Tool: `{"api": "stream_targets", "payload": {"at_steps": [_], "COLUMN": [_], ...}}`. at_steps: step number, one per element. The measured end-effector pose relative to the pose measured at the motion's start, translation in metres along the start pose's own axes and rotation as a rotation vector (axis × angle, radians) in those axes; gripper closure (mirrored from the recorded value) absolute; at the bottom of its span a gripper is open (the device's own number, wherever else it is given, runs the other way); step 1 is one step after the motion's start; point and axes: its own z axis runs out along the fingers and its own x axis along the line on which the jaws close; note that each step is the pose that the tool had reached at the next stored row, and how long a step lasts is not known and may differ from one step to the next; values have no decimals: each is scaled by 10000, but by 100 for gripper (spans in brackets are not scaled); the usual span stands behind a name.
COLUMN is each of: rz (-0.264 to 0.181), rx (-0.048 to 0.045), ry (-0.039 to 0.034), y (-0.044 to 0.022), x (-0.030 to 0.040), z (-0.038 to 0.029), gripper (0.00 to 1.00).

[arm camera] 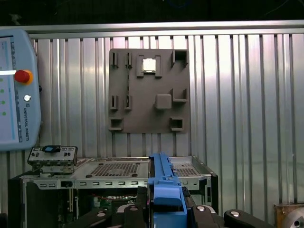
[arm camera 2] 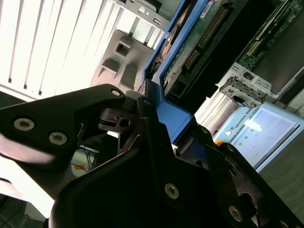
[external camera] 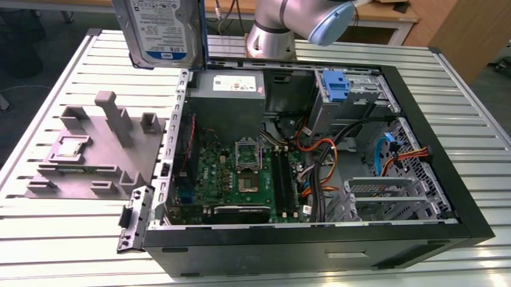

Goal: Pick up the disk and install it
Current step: 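Pick up the disk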

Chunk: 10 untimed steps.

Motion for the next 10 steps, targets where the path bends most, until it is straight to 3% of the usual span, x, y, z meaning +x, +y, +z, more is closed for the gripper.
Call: {"api": "stream_targets", "payload": {"at_steps": [2,10], "rz": [0,-1], "rx": [0,2], "ry": [0,-1], "y": [-5,-30], "x": [13,192], "z": [4,25], "gripper": [63,63]}}
